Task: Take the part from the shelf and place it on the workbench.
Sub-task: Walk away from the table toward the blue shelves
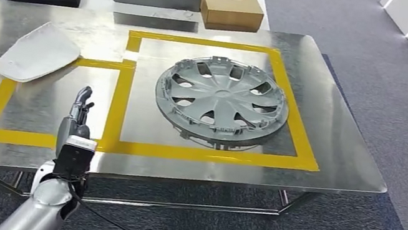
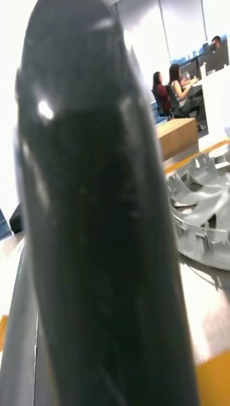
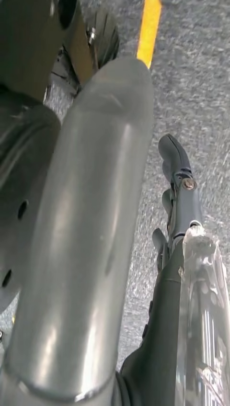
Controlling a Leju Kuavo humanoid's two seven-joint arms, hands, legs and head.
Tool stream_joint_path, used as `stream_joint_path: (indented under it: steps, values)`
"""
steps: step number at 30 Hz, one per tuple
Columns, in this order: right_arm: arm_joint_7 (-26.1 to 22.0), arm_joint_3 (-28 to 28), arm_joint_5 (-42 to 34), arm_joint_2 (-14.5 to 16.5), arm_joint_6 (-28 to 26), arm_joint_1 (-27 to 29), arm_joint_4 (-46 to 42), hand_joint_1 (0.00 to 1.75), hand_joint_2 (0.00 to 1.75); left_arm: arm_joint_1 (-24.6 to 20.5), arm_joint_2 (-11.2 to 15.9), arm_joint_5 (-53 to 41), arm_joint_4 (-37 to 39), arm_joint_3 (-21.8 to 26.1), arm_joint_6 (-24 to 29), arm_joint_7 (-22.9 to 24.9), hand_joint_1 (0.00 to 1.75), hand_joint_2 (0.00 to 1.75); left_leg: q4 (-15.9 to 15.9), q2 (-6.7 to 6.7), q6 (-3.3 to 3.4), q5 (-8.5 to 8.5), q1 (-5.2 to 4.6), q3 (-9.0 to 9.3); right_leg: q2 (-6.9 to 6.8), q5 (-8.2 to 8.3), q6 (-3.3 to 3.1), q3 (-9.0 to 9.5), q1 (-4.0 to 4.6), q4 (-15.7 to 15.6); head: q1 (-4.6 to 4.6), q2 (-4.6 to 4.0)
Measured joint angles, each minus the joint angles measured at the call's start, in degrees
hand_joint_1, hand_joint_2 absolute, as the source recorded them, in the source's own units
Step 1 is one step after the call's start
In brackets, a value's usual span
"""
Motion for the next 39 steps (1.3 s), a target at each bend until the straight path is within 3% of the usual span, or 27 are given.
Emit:
stream_joint_path:
  steps: [1,2,3,6,7,8,11,13,15,16,17,18,19,21,23,24,26,28,30,31,32,33,34,35,36,38,39]
  values:
    - [0.0,-0.01,0.01,0.03,-0.01,0.0,0.0,0.0,0.0,0.08,-0.04,-0.51,0.02,-0.41,0.41,0.02,0.0,0.0,0.03,0.04,-0.02,0.44,-0.01,-0.59,0.0,-1.41,0.16,-0.58,-0.02,2.97,-0.02,0.0]
    - [0.0,-0.01,0.01,0.04,-0.02,0.01,0.0,0.0,0.0,0.17,-0.1,-1.05,0.03,-0.81,0.83,0.03,0.0,0.0,0.05,0.07,-0.1,0.86,0.0,-1.16,-0.01,-1.72,0.26,-0.25,-0.04,4.08,-0.02,0.0]
    - [0.0,-0.02,0.02,0.04,-0.05,0.0,0.0,0.0,0.0,0.26,-0.2,-1.45,0.04,-1.19,1.15,0.05,0.0,0.0,0.08,0.08,-0.23,1.26,0.04,-1.68,-0.01,-0.96,0.32,1.27,-0.06,2.87,-0.02,0.0]
    - [-0.02,-0.02,0.02,0.15,-0.21,-0.25,0.01,0.0,0.0,0.42,-0.45,-1.85,0.03,-2.19,1.58,0.15,0.0,0.0,0.23,0.0,-1.06,2.36,0.2,-2.83,0.14,2.17,0.34,9.69,-0.17,-8.78,0.01,0.0]
    - [-0.04,-0.03,0.01,0.25,-0.25,-0.35,0.01,0.0,0.0,0.45,-0.5,-1.85,0.03,-2.49,1.69,0.2,0.0,0.0,0.28,-0.03,-1.41,2.72,0.13,-3.03,0.34,2.45,0.12,11.42,-0.15,-11.57,-0.09,0.0]
    - [-0.03,-0.03,0.01,0.36,-0.26,-0.43,0.01,0.0,0.0,0.49,-0.58,-1.86,0.03,-2.78,1.84,0.22,0.0,0.0,0.33,-0.05,-1.74,3.1,0.01,-3.17,0.53,2.34,-0.21,12.1,-0.1,-12.92,-0.21,0.0]
    - [0.01,-0.05,0.01,0.47,-0.25,-0.38,0.01,0.0,0.0,0.85,-0.72,-2.23,0.04,-3.5,2.61,0.27,0.0,0.0,0.42,-0.11,-2.59,3.49,0.05,-3.61,0.55,3.13,-1.9,11.07,-0.02,-12.88,-0.54,0.0]
    - [0.01,-0.07,0.0,0.48,-0.24,-0.37,0.01,0.0,0.0,1.1,-0.65,-2.85,0.04,-3.75,3.41,0.33,0.0,0.0,3.19,-0.11,-3.09,-0.14,0.17,-4.81,0.29,4.29,-3.03,10.12,-0.07,-12.96,-0.76,0.0]
    - [0.01,-0.07,0.0,0.48,-0.24,-0.38,0.0,0.0,0.0,1.23,-0.54,-3.35,0.04,-3.88,4.05,0.43,0.0,0.0,10.25,-0.09,-3.36,-6.05,0.18,-6.81,0.18,5.6,-3.53,8.65,0.05,-12.88,-0.97,0.0]
    - [0.01,-0.07,0.0,0.48,-0.24,-0.35,0.0,0.0,0.0,1.3,-0.45,-3.49,0.04,-3.92,4.25,0.46,0.0,0.0,13.83,-0.09,-3.38,-7.93,0.18,-7.51,0.12,6.23,-3.62,7.81,0.15,-12.84,-1.0,0.0]
    - [0.01,-0.07,0.0,0.48,-0.24,-0.33,0.0,0.0,0.0,1.38,-0.36,-3.56,0.04,-3.93,4.39,0.5,0.0,0.0,16.13,-0.09,-3.31,-8.5,0.16,-7.58,0.06,6.8,-3.63,7.01,0.26,-12.82,-0.98,0.0]
    - [0.01,-0.07,-0.01,0.48,-0.24,-0.31,0.0,0.0,0.0,1.47,-0.27,-3.67,0.03,-3.94,4.56,0.53,0.0,0.0,16.49,-0.09,-3.14,-7.87,0.12,-6.73,0.01,7.36,-3.59,6.24,0.36,-12.8,-0.99,0.0]
    - [0.01,-0.07,-0.02,0.49,-0.25,-0.31,0.0,0.0,0.0,1.53,-0.2,-3.87,0.01,-3.95,4.82,0.56,0.0,0.0,14.81,-0.09,-2.87,-6.5,0.04,-4.93,-0.02,7.91,-3.52,5.55,0.45,-12.8,-0.99,0.0]
    - [0.01,-0.08,-0.09,0.51,-0.26,-0.34,0.0,0.0,0.0,1.59,-0.13,-4.5,-0.22,-4.0,5.55,0.63,0.0,0.0,7.28,-0.09,-2.13,-4.35,-0.3,0.9,0.0,8.98,-3.24,4.43,0.62,-12.73,-1.01,0.0]
    - [0.01,-0.1,-0.16,0.54,-0.31,-0.36,0.0,0.0,0.0,1.74,-0.16,-5.25,-0.67,-4.15,6.5,0.67,0.0,0.0,0.54,-0.1,-1.56,-4.43,-0.62,5.4,0.01,10.05,-2.8,3.77,0.76,-12.65,-0.95,0.0]
    - [0.02,-0.13,-0.2,0.55,-0.34,-0.34,0.0,0.0,0.0,2.01,-0.2,-5.54,-0.85,-4.24,6.98,0.68,0.0,0.0,-0.99,-0.11,-1.35,-4.62,-0.79,6.24,-0.01,10.58,-2.5,3.61,0.76,-12.72,-0.93,0.0]
    - [0.07,-0.31,-0.29,0.55,-0.46,-0.23,0.0,0.0,0.0,2.95,-0.32,-5.82,-0.94,-4.48,7.7,0.69,0.0,0.0,-1.45,-0.01,-0.83,-3.91,-0.79,5.7,0.01,11.23,-1.82,3.35,0.63,-12.91,-0.99,0.0]
    - [0.13,-0.5,-0.39,0.55,-0.61,-0.07,0.0,0.0,0.0,3.96,-0.61,-5.68,-0.94,-4.86,8.26,0.7,0.0,0.0,-1.62,0.18,-0.07,-2.66,-0.56,4.62,0.01,8.44,-1.13,2.26,0.54,-10.95,-0.84,0.0]
    - [0.09,-0.57,-0.43,0.55,-0.73,-0.02,0.0,0.0,0.0,4.91,-0.89,-5.16,-0.94,-5.17,8.89,0.68,0.0,0.0,-1.61,0.26,0.35,-1.34,-0.44,3.04,-0.04,2.46,-0.54,0.4,0.4,-4.43,-0.57,0.0]
    - [0.01,-0.58,-0.44,0.55,-0.78,-0.01,0.0,0.0,0.0,5.39,-0.92,-4.81,-0.94,-5.23,9.24,0.66,0.0,0.0,-1.57,0.31,0.38,-0.65,-0.44,2.17,-0.04,0.29,-0.3,-0.26,0.34,-0.59,-0.51,0.0]
    - [-0.1,-0.59,-0.44,0.55,-0.85,-0.01,0.0,0.0,0.0,5.89,-0.91,-4.47,-0.94,-5.24,9.61,0.64,0.0,0.0,-1.5,0.37,0.32,0.11,-0.44,1.18,-0.04,-0.6,-0.11,-0.44,0.3,2.58,-0.5,0.0]
    - [-0.23,-0.61,-0.44,0.55,-0.92,0.0,0.0,0.0,0.0,6.33,-0.84,-4.19,-0.95,-5.22,9.92,0.62,0.0,0.0,-1.42,0.42,0.21,0.81,-0.42,0.23,-0.04,0.05,0.01,0.2,0.25,3.9,-0.51,0.0]
    - [-0.37,-0.64,-0.45,0.54,-0.99,0.0,0.0,0.0,0.0,6.75,-0.74,-3.92,-1.01,-5.2,10.16,0.61,0.0,0.0,-1.32,0.44,0.05,1.47,-0.39,-0.69,-0.04,1.63,0.08,1.8,0.18,3.24,-0.51,0.0]
    - [-0.5,-0.67,-0.45,0.53,-1.04,-0.04,0.0,0.0,0.0,7.2,-0.6,-3.69,-1.18,-5.17,10.32,0.61,0.0,0.0,-1.21,0.43,-0.18,2.13,-0.35,-1.55,-0.03,3.24,0.12,4.53,0.07,0.5,-0.5,0.0]
    - [-0.62,-0.7,-0.46,0.52,-1.07,-0.16,0.0,0.0,0.0,7.65,-0.42,-3.49,-1.5,-5.11,10.4,0.61,0.0,0.0,-1.06,0.4,-0.47,2.68,-0.39,-2.23,0.0,3.75,0.17,7.98,-0.03,-3.61,-0.5,0.0]
    - [-0.82,-0.73,-0.45,0.51,-1.11,-0.5,-0.01,0.0,0.0,8.5,0.09,-3.03,-2.55,-4.84,10.5,0.58,0.0,0.0,-0.75,0.39,-1.08,3.76,-0.55,-3.08,0.15,2.46,-0.2,13.87,-0.04,-12.02,-0.59,0.0]
    - [-0.9,-0.74,-0.45,0.52,-1.13,-0.63,-0.01,0.0,0.0,8.84,0.36,-2.82,-3.11,-4.63,10.5,0.56,0.0,0.0,-0.71,0.39,-1.34,4.32,-0.62,-3.27,0.21,1.63,-0.54,15.04,0.08,-14.17,-0.66,0.0]
